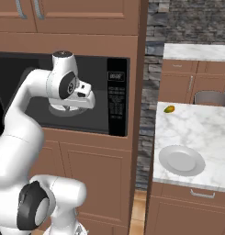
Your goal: Pick the eggplant from the microwave and place it on plate located on the counter.
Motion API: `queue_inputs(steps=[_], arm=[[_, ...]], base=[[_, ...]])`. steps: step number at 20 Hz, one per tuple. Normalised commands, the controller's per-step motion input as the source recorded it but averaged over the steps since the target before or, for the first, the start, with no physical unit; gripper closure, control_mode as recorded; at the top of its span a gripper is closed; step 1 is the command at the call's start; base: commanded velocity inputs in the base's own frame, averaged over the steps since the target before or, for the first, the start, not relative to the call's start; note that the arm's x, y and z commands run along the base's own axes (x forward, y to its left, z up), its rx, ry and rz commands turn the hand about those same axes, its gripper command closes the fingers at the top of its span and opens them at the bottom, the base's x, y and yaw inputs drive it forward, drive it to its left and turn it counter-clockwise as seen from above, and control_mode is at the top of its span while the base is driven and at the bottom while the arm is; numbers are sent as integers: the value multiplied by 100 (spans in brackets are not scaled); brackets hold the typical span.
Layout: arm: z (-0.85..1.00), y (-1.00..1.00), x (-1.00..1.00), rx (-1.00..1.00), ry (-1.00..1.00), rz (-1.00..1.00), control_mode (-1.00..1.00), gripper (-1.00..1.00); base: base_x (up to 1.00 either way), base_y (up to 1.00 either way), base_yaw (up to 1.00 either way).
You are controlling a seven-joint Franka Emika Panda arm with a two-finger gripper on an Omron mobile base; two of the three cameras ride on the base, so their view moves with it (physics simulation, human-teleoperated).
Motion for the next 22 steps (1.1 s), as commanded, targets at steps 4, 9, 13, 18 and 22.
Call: queue_inputs(steps=[4,9,13,18,22], arm=[[-7,0,-20,0,-9,0,-100,-100],[-1,16,-64,0,-26,0,-100,-100],[21,41,-5,1,-26,0,-100,-100],[33,36,19,3,-11,0,-100,-100],[14,27,42,0,-2,0,-100,-100]], base=[[0,0,0],[0,0,0],[0,0,0],[0,0,0],[0,0,0]])
